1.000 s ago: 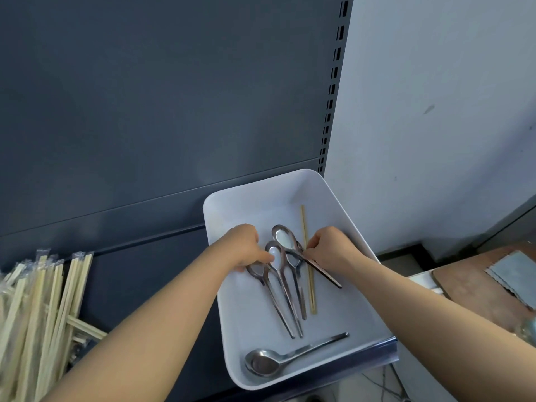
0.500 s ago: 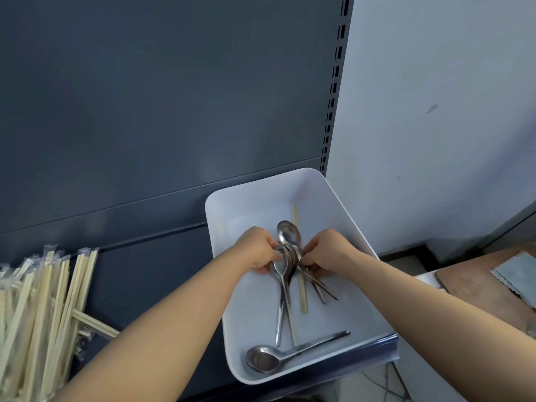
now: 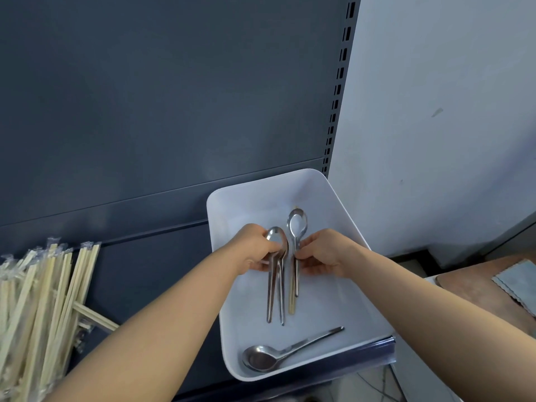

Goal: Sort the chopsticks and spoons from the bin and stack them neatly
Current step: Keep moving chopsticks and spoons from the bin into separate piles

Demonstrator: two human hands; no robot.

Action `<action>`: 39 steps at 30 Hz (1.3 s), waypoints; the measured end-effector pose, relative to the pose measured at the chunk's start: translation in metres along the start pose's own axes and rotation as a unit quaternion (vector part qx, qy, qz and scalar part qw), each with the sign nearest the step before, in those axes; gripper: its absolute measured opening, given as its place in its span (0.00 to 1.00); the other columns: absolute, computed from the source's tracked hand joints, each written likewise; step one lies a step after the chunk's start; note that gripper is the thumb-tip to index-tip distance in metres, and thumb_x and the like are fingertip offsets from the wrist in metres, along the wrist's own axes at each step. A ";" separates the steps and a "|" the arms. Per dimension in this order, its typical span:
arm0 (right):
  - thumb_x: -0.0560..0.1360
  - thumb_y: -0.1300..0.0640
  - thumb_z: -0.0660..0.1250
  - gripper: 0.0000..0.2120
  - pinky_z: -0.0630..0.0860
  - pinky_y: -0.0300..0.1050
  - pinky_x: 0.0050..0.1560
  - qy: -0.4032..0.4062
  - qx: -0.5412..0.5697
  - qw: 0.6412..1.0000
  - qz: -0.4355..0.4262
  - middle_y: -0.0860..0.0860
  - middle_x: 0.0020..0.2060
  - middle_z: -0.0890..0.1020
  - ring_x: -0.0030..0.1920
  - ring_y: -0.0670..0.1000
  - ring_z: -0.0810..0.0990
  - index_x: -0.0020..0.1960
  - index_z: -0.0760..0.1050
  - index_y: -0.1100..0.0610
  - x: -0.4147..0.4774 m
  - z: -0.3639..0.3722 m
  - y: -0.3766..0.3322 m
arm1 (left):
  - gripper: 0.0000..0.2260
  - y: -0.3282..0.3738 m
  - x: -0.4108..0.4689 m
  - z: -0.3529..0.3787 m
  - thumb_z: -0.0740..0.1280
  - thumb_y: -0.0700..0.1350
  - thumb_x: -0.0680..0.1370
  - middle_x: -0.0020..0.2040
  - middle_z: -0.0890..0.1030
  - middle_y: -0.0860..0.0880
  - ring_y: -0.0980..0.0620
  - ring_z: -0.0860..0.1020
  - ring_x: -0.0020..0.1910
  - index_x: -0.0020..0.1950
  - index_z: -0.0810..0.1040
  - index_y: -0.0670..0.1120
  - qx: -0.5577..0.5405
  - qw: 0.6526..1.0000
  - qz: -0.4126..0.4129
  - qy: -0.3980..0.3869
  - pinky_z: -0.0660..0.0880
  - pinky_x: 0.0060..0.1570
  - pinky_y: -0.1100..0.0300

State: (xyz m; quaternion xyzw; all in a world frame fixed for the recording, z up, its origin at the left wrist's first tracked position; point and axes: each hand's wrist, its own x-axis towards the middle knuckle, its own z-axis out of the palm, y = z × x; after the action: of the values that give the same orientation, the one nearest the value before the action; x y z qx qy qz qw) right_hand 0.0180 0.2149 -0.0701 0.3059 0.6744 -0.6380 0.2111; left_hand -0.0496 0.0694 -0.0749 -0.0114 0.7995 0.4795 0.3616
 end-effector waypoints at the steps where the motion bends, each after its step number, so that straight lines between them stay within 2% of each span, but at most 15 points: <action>1: 0.74 0.71 0.65 0.07 0.81 0.44 0.36 0.006 -0.007 1.000 0.002 0.57 0.34 0.79 0.32 0.51 0.78 0.42 0.75 0.61 0.001 0.000 0.000 | 0.03 0.000 0.000 -0.001 0.64 0.33 0.77 0.46 0.80 0.38 0.43 0.81 0.41 0.48 0.75 0.39 -0.008 1.000 -0.005 0.002 0.82 0.42 0.48; 4: 0.74 0.72 0.66 0.08 0.81 0.46 0.38 -0.005 -0.019 1.000 0.000 0.56 0.33 0.80 0.32 0.52 0.79 0.40 0.75 0.61 0.000 0.002 0.001 | 0.05 0.000 -0.004 0.000 0.60 0.34 0.79 0.47 0.80 0.38 0.40 0.82 0.41 0.51 0.75 0.40 -0.031 0.999 -0.018 -0.016 0.81 0.43 0.43; 6: 0.73 0.72 0.67 0.07 0.82 0.47 0.40 -0.011 -0.038 0.999 -0.011 0.56 0.32 0.79 0.31 0.52 0.79 0.42 0.75 0.61 -0.002 0.005 0.002 | 0.07 -0.001 -0.004 0.001 0.66 0.37 0.78 0.46 0.80 0.39 0.42 0.82 0.40 0.56 0.75 0.39 -0.058 0.998 -0.015 -0.032 0.81 0.45 0.44; 8: 0.72 0.71 0.68 0.06 0.83 0.49 0.44 -0.035 -0.062 0.997 -0.030 0.56 0.33 0.79 0.32 0.52 0.79 0.47 0.77 0.63 -0.004 0.007 0.002 | 0.17 -0.002 -0.002 0.002 0.73 0.40 0.73 0.49 0.82 0.41 0.46 0.82 0.39 0.59 0.75 0.39 -0.069 0.997 -0.010 -0.026 0.82 0.41 0.51; 10: 0.71 0.70 0.69 0.08 0.83 0.48 0.44 -0.045 -0.068 0.995 -0.050 0.57 0.34 0.80 0.33 0.53 0.80 0.50 0.79 0.64 -0.004 0.008 0.001 | 0.19 -0.003 0.000 0.000 0.75 0.40 0.71 0.48 0.82 0.42 0.49 0.81 0.36 0.58 0.74 0.40 -0.026 0.999 0.008 0.026 0.79 0.34 0.59; 12: 0.72 0.69 0.68 0.07 0.83 0.48 0.44 0.011 -0.086 0.994 -0.064 0.58 0.34 0.81 0.32 0.54 0.80 0.50 0.79 0.65 0.000 0.003 -0.001 | 0.16 -0.003 0.002 -0.005 0.74 0.38 0.72 0.45 0.81 0.43 0.50 0.79 0.32 0.56 0.73 0.40 0.001 0.997 0.017 0.072 0.76 0.30 0.61; 13: 0.73 0.68 0.67 0.06 0.82 0.48 0.43 0.056 -0.111 0.990 -0.071 0.59 0.34 0.81 0.31 0.54 0.79 0.50 0.78 0.65 0.003 -0.002 -0.001 | 0.14 -0.004 0.004 -0.008 0.72 0.37 0.72 0.45 0.81 0.42 0.48 0.80 0.32 0.55 0.73 0.39 0.013 0.996 0.019 0.083 0.78 0.33 0.58; 16: 0.73 0.60 0.69 0.06 0.79 0.46 0.38 0.118 -0.210 0.966 -0.089 0.62 0.35 0.82 0.29 0.55 0.77 0.46 0.76 0.63 0.010 -0.009 0.002 | 0.14 -0.006 0.004 -0.011 0.72 0.40 0.72 0.48 0.82 0.40 0.42 0.84 0.41 0.56 0.74 0.39 0.060 0.995 0.010 0.074 0.81 0.47 0.46; 21: 0.66 0.47 0.75 0.18 0.73 0.44 0.37 0.154 -0.375 0.907 -0.109 0.53 0.37 0.79 0.38 0.55 0.78 0.45 0.76 0.61 0.013 0.005 0.004 | 0.19 0.000 0.004 -0.004 0.77 0.41 0.69 0.42 0.79 0.41 0.47 0.80 0.33 0.54 0.74 0.36 0.071 0.996 0.005 0.058 0.82 0.40 0.48; 26: 0.65 0.50 0.72 0.16 0.68 0.40 0.29 0.152 -0.379 0.908 -0.098 0.51 0.27 0.72 0.30 0.54 0.71 0.32 0.68 0.57 0.024 0.012 0.004 | 0.17 0.004 0.009 -0.002 0.77 0.41 0.70 0.41 0.79 0.44 0.50 0.77 0.33 0.53 0.76 0.39 0.086 0.995 -0.016 0.051 0.82 0.37 0.52; 29: 0.65 0.57 0.69 0.11 0.71 0.39 0.31 0.143 -0.393 0.905 -0.071 0.53 0.24 0.75 0.27 0.55 0.74 0.29 0.69 0.58 0.028 0.011 0.005 | 0.11 0.002 0.008 -0.005 0.73 0.39 0.72 0.37 0.77 0.45 0.52 0.75 0.30 0.52 0.76 0.39 0.059 0.996 -0.004 0.061 0.80 0.33 0.56; 31: 0.65 0.61 0.67 0.08 0.74 0.40 0.31 0.107 -0.395 0.911 -0.051 0.55 0.23 0.76 0.26 0.55 0.75 0.28 0.73 0.60 0.024 0.006 0.004 | 0.08 0.006 0.001 -0.011 0.71 0.37 0.74 0.33 0.75 0.45 0.52 0.73 0.28 0.50 0.76 0.38 0.017 0.997 0.018 0.075 0.80 0.29 0.58; 34: 0.68 0.62 0.70 0.04 0.80 0.44 0.37 -0.012 -0.399 0.916 -0.049 0.55 0.29 0.80 0.28 0.53 0.77 0.38 0.79 0.64 0.007 0.000 -0.001 | 0.06 0.017 -0.017 -0.026 0.70 0.37 0.75 0.34 0.75 0.44 0.53 0.73 0.27 0.51 0.76 0.38 -0.056 0.992 0.056 0.095 0.78 0.26 0.61; 36: 0.69 0.64 0.72 0.04 0.81 0.43 0.38 -0.100 -0.401 0.908 -0.065 0.54 0.33 0.79 0.28 0.49 0.77 0.41 0.77 0.61 -0.008 0.000 0.000 | 0.04 0.023 -0.032 -0.037 0.70 0.38 0.76 0.35 0.76 0.44 0.53 0.72 0.26 0.47 0.77 0.39 -0.085 0.989 0.067 0.101 0.77 0.25 0.62; 39: 0.68 0.66 0.73 0.11 0.78 0.41 0.36 -0.179 -0.439 0.875 -0.099 0.50 0.35 0.78 0.29 0.47 0.75 0.44 0.74 0.56 -0.022 0.006 0.010 | 0.05 0.021 -0.051 -0.046 0.70 0.38 0.76 0.30 0.75 0.44 0.54 0.72 0.22 0.41 0.77 0.39 -0.093 0.988 0.073 0.098 0.76 0.25 0.63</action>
State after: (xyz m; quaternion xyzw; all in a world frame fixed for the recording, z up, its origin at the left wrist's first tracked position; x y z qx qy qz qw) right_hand 0.0397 0.2056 -0.0632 -0.0061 0.8627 -0.3377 0.3764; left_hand -0.0456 0.0278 -0.0161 -0.0335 0.7817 0.5733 0.2433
